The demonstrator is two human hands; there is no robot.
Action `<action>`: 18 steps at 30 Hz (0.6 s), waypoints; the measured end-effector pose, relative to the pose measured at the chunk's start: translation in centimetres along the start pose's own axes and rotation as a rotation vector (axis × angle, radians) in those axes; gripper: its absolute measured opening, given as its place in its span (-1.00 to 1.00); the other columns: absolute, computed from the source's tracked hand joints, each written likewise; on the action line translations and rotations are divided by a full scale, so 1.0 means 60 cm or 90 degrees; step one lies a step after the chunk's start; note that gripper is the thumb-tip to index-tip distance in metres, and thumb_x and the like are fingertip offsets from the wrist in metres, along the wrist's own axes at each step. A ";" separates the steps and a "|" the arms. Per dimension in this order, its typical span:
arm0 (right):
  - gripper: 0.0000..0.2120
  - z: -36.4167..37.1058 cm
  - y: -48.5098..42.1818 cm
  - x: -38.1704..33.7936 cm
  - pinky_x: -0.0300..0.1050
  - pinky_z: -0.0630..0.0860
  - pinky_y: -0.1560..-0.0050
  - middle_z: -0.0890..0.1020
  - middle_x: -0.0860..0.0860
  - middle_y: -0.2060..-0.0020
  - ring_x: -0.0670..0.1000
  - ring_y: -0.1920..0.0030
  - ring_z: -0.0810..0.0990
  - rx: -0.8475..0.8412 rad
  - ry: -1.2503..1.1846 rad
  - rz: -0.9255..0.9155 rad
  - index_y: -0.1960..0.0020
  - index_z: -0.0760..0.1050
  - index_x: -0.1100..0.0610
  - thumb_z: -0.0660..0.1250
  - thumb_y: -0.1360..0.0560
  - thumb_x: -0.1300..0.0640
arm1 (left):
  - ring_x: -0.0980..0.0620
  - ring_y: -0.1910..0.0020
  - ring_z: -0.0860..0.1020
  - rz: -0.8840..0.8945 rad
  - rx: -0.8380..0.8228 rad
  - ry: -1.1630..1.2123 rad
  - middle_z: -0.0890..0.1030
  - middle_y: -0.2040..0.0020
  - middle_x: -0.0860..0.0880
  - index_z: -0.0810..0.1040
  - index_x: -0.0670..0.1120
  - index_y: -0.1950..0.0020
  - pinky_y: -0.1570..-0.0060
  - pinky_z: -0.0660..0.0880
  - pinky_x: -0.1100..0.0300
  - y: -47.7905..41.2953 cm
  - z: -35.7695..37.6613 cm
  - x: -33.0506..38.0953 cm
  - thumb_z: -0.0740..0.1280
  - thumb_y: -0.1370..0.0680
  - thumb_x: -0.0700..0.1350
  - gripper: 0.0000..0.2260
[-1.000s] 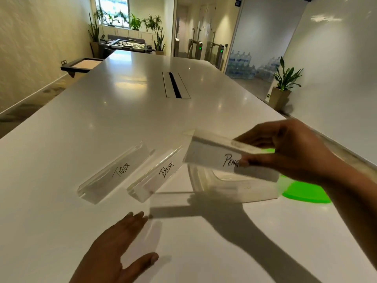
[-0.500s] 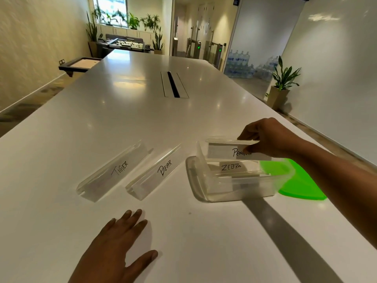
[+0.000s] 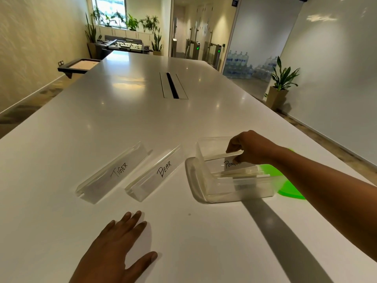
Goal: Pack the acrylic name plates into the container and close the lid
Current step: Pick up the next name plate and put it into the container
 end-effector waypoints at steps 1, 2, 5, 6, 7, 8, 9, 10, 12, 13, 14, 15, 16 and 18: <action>-0.65 0.003 -0.002 0.001 -0.18 0.56 -0.03 0.71 -0.03 0.05 -0.08 0.07 0.64 -0.005 -0.010 0.003 -0.02 0.64 0.07 0.60 -0.27 0.19 | -0.16 -0.12 0.63 -0.006 -0.003 0.006 0.65 -0.19 -0.08 0.69 -0.10 -0.11 -0.32 0.18 0.36 0.000 -0.003 0.001 -0.04 -0.52 0.41 -0.27; -0.66 0.005 -0.004 0.001 -0.18 0.56 -0.04 0.71 -0.03 0.06 -0.08 0.08 0.64 -0.010 -0.017 0.006 -0.02 0.65 0.07 0.60 -0.27 0.20 | -0.17 -0.13 0.62 -0.013 -0.005 0.014 0.64 -0.19 -0.08 0.69 -0.10 -0.12 -0.35 0.02 0.41 0.000 -0.006 0.002 -0.04 -0.51 0.41 -0.26; -0.67 0.013 -0.009 0.003 -0.27 0.52 0.01 0.71 -0.04 0.08 -0.10 0.11 0.62 -0.027 -0.031 0.015 0.00 0.65 0.08 0.60 -0.27 0.21 | -0.20 -0.10 0.63 -0.019 -0.005 0.032 0.65 -0.17 -0.11 0.69 -0.12 -0.11 -0.35 -0.09 0.46 0.000 -0.012 0.006 -0.05 -0.51 0.41 -0.25; -0.67 0.017 -0.010 0.004 -0.30 0.50 0.03 0.71 -0.05 0.08 -0.11 0.12 0.62 -0.031 -0.032 0.016 0.00 0.65 0.08 0.60 -0.27 0.21 | -0.20 -0.09 0.64 -0.013 0.001 0.029 0.66 -0.16 -0.12 0.69 -0.13 -0.09 -0.36 -0.10 0.46 -0.001 -0.013 0.007 -0.06 -0.52 0.41 -0.24; -0.68 0.020 -0.011 0.005 -0.35 0.47 0.08 0.71 -0.05 0.08 -0.12 0.12 0.61 -0.034 -0.031 0.016 0.00 0.65 0.08 0.60 -0.27 0.20 | -0.20 -0.08 0.64 -0.006 0.005 0.022 0.66 -0.15 -0.12 0.70 -0.13 -0.09 -0.37 -0.09 0.44 -0.001 -0.014 0.008 -0.07 -0.52 0.40 -0.24; -0.68 0.023 -0.013 0.005 -0.40 0.43 0.13 0.70 -0.05 0.09 -0.12 0.13 0.60 -0.036 -0.030 0.018 0.00 0.65 0.08 0.60 -0.27 0.20 | -0.19 -0.07 0.65 0.000 0.007 0.016 0.66 -0.15 -0.12 0.70 -0.14 -0.09 -0.38 0.01 0.41 -0.002 -0.012 0.009 -0.07 -0.52 0.40 -0.23; -0.68 0.025 -0.014 0.006 -0.44 0.40 0.17 0.70 -0.05 0.09 -0.13 0.14 0.60 -0.039 -0.030 0.019 0.00 0.65 0.08 0.59 -0.27 0.20 | -0.19 -0.08 0.65 0.001 0.006 0.016 0.66 -0.15 -0.12 0.70 -0.14 -0.09 -0.38 0.18 0.31 -0.001 -0.009 0.009 -0.07 -0.52 0.41 -0.23; -0.68 0.028 -0.015 0.008 -0.47 0.37 0.19 0.70 -0.05 0.09 -0.13 0.14 0.59 -0.041 -0.028 0.021 0.00 0.64 0.08 0.59 -0.28 0.21 | -0.19 -0.08 0.64 0.002 0.007 0.018 0.65 -0.16 -0.12 0.70 -0.14 -0.09 -0.35 0.29 0.20 -0.001 -0.006 0.008 -0.07 -0.52 0.41 -0.23; -0.70 0.032 -0.018 0.010 -0.48 0.36 0.22 0.70 -0.05 0.08 -0.13 0.15 0.59 -0.042 -0.023 0.024 0.02 0.64 0.07 0.59 -0.28 0.21 | -0.18 -0.10 0.63 0.002 0.009 0.022 0.63 -0.18 -0.11 0.69 -0.14 -0.09 -0.37 0.23 0.22 -0.001 -0.004 0.008 -0.06 -0.51 0.41 -0.23; -0.71 0.033 -0.019 0.011 -0.48 0.36 0.22 0.70 -0.05 0.08 -0.14 0.15 0.59 -0.044 -0.021 0.024 0.02 0.64 0.06 0.58 -0.29 0.22 | -0.17 -0.10 0.63 0.002 0.009 0.023 0.62 -0.19 -0.10 0.69 -0.13 -0.10 -0.39 0.17 0.27 -0.001 -0.004 0.008 -0.06 -0.51 0.41 -0.23; -0.71 0.035 -0.021 0.012 -0.49 0.37 0.22 0.71 -0.05 0.07 -0.14 0.15 0.59 -0.045 -0.018 0.022 0.03 0.63 0.05 0.58 -0.29 0.22 | -0.18 -0.11 0.63 0.002 0.007 0.026 0.61 -0.20 -0.09 0.69 -0.13 -0.10 -0.40 0.13 0.29 -0.002 -0.004 0.006 -0.06 -0.51 0.42 -0.23; -0.71 0.037 -0.022 0.012 -0.49 0.37 0.21 0.71 -0.05 0.07 -0.14 0.15 0.59 -0.045 -0.014 0.020 0.03 0.63 0.05 0.58 -0.29 0.22 | -0.19 -0.12 0.62 0.000 0.004 0.034 0.61 -0.20 -0.10 0.69 -0.13 -0.11 -0.41 0.06 0.34 -0.002 -0.003 0.006 -0.06 -0.51 0.42 -0.23; -0.71 0.038 -0.024 0.013 -0.48 0.38 0.21 0.71 -0.05 0.06 -0.14 0.14 0.59 -0.046 -0.011 0.019 0.03 0.63 0.05 0.58 -0.29 0.21 | -0.19 -0.13 0.61 -0.002 0.000 0.043 0.62 -0.21 -0.11 0.68 -0.13 -0.12 -0.39 -0.02 0.40 -0.001 -0.003 0.005 -0.05 -0.50 0.43 -0.23; -0.71 0.040 -0.028 0.017 -0.46 0.40 0.18 0.71 -0.05 0.05 -0.13 0.12 0.61 -0.051 -0.015 0.019 0.02 0.63 0.05 0.58 -0.30 0.21 | -0.20 -0.16 0.60 -0.007 -0.013 0.056 0.62 -0.22 -0.11 0.67 -0.13 -0.14 -0.36 -0.06 0.45 0.000 0.000 0.003 -0.04 -0.49 0.43 -0.23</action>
Point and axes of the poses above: each hand's wrist, its own y-axis away from the middle knuckle, its own z-axis out of the palm, x = y × z, the point moved 5 cm from there along -y, towards the middle knuckle
